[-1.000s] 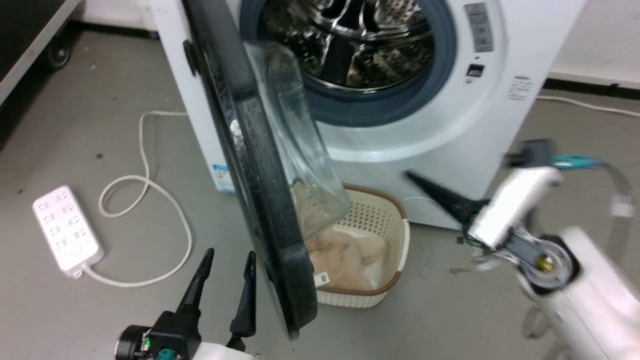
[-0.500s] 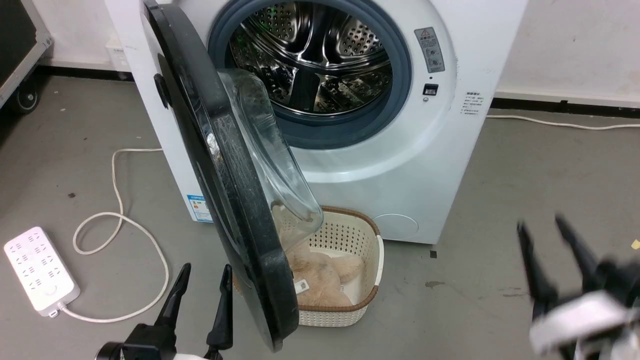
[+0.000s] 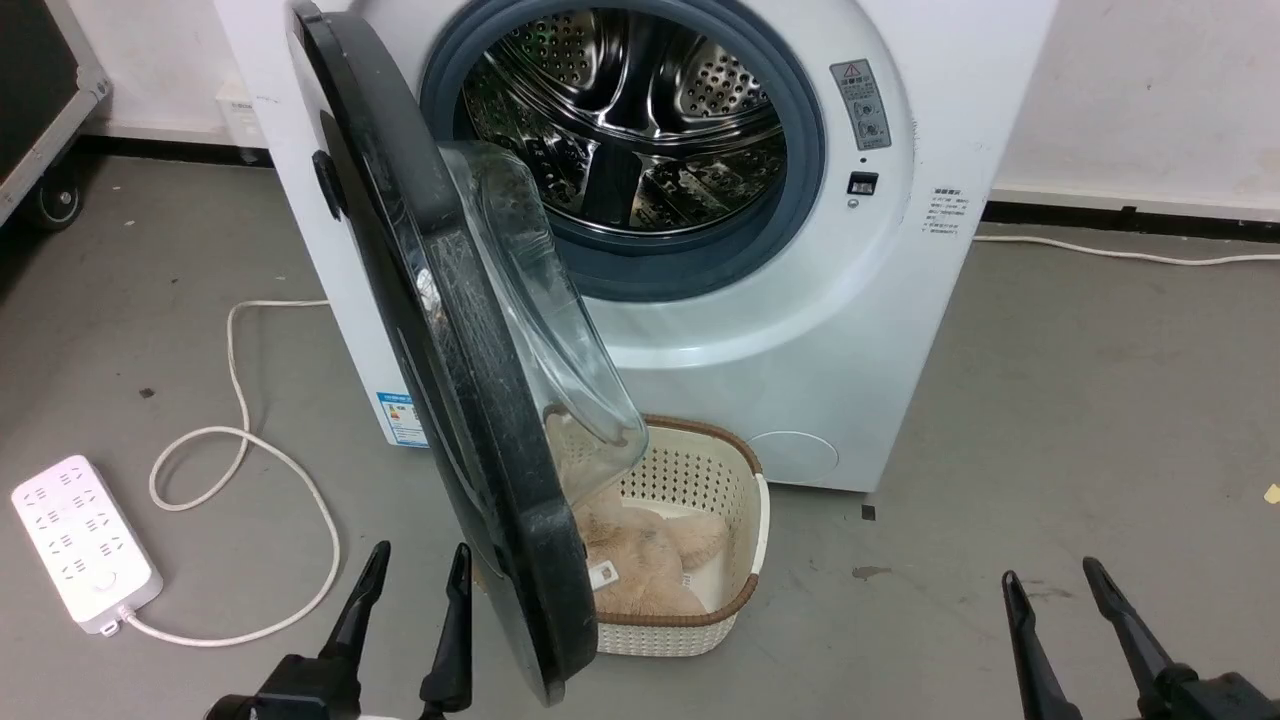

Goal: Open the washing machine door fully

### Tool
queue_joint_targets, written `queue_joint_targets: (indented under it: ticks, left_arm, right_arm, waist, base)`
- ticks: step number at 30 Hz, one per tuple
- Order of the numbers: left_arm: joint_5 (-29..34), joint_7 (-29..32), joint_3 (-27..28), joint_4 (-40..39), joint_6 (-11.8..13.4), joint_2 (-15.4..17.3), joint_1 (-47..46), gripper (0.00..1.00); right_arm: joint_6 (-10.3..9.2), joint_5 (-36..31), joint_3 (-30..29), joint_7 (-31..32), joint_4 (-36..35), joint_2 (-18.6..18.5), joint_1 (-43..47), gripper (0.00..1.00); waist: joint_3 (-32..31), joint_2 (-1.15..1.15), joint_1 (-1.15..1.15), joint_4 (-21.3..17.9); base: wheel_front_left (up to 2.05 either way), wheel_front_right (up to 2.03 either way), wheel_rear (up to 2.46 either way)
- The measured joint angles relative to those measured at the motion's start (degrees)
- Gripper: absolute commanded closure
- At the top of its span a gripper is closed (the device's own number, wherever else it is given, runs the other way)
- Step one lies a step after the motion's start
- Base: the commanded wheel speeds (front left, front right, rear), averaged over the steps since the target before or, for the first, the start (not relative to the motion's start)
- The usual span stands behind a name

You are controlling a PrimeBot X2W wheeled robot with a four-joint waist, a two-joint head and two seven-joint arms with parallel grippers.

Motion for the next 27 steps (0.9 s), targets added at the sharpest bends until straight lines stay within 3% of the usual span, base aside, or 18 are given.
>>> queue_joint_targets:
  ticks: [4,5,6,13,23,27]
  left_arm:
    - [-0.1,0.0,-0.1,0.0,0.0,0.0,0.0,0.0]
    - [-0.3,0.0,-0.2,0.1,0.0,0.0,0.0,0.59]
    - [-0.3,0.0,-0.2,0.1,0.0,0.0,0.0,1.0]
    - [-0.2,0.0,0.2,-2.7,-0.2,0.0,-0.1,1.0]
    - [-2.0,-0.1,3.7,-21.4,5.3,0.0,-8.0,1.0]
    - [-2.1,-0.1,2.4,-26.6,5.6,0.0,-12.2,1.0]
  right_arm:
    - [0.0,2.2,0.2,0.0,0.0,0.1,0.1,0.0]
    - [0.0,2.4,0.2,0.0,0.0,0.1,0.1,0.0]
    - [0.0,2.7,0.1,0.0,0.0,0.1,0.1,0.0]
    - [0.0,3.5,-0.1,0.0,0.1,0.1,0.0,0.0]
    - [0.0,3.5,-0.5,0.0,1.5,0.1,-0.1,0.0]
    - [0.0,3.5,-0.4,0.0,2.0,0.1,-0.2,0.0]
  waist:
    - [0.0,0.0,0.0,-0.1]
    - [0.0,0.0,0.0,0.0]
    - [0.0,0.0,0.0,0.0]
    - [-0.2,0.0,0.0,0.6]
    - [-0.8,0.0,0.0,1.4]
    - [-1.0,0.0,0.0,1.4]
  base:
    - [0.0,0.0,0.0]
    - [0.0,0.0,0.0]
    - [0.0,0.0,0.0]
    - [0.0,0.0,0.0]
    - [0.0,0.0,0.0]
    - [0.0,0.0,0.0]
